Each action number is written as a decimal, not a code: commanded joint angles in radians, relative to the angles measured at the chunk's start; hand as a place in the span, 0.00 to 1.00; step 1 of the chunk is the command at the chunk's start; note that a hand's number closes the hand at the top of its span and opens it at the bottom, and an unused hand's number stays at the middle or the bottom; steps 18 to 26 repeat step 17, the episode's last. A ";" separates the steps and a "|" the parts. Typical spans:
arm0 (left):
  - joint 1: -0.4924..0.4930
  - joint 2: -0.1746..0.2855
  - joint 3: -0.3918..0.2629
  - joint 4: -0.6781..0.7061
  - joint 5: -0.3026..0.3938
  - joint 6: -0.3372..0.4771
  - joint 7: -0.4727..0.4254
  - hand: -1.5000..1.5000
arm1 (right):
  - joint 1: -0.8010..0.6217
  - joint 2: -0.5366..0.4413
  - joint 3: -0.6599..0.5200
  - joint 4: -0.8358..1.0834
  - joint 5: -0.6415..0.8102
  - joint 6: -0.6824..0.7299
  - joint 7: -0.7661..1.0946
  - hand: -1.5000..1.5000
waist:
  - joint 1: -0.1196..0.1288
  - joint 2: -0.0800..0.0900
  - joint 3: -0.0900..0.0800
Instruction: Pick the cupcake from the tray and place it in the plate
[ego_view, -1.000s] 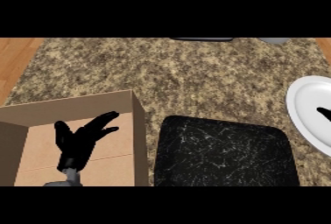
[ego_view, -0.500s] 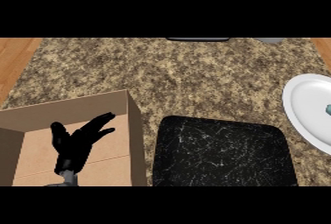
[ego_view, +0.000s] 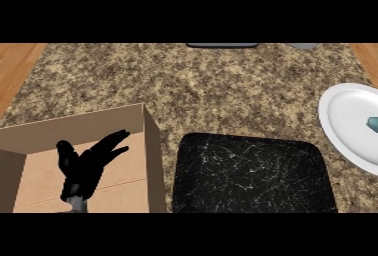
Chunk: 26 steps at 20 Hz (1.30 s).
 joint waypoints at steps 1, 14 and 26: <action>0.014 -0.003 -0.022 0.010 -0.041 0.017 -0.040 0.50 | 0.097 -0.010 0.022 0.004 0.006 0.126 -0.078 0.00 | -0.010 0.001 -0.009; 0.004 -0.009 -0.022 0.003 -0.014 0.031 -0.011 0.50 | 0.295 0.014 0.089 -0.024 0.034 0.081 -0.240 0.00 | -0.015 -0.002 -0.010; 0.049 -0.009 -0.078 -0.036 -0.015 0.066 -0.034 0.50 | 0.275 0.013 0.102 -0.042 0.024 0.080 -0.206 0.00 | -0.013 -0.003 -0.010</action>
